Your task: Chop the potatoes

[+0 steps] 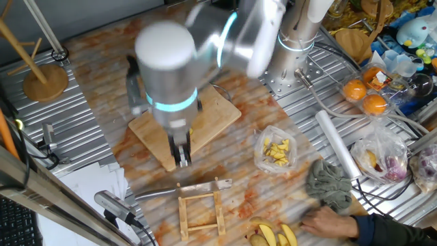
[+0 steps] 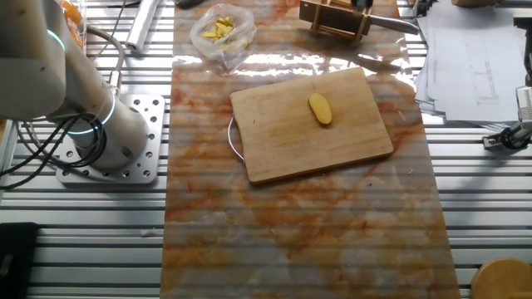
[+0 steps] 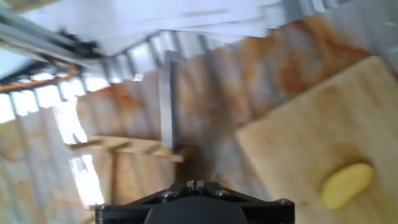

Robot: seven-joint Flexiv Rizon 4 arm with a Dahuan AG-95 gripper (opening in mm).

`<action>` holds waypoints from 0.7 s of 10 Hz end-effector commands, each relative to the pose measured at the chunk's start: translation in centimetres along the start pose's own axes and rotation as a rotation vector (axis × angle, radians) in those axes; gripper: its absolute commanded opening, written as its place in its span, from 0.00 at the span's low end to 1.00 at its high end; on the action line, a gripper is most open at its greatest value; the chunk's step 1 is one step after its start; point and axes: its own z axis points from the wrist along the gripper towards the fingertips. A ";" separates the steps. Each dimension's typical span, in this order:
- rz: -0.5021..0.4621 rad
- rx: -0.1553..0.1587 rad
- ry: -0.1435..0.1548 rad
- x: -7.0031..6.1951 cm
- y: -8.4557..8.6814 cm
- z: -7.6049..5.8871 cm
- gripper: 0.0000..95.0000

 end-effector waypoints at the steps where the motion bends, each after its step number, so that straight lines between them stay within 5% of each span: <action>1: -0.001 -0.004 -0.002 0.1 -0.2 0.0 0.00; 3: -0.005 -0.006 -0.002 0.1 -0.3 0.3 0.00; 4: -0.011 -0.012 0.005 0.1 -0.3 0.6 0.20; 7: -0.023 -0.016 0.029 0.3 -0.1 1.6 0.20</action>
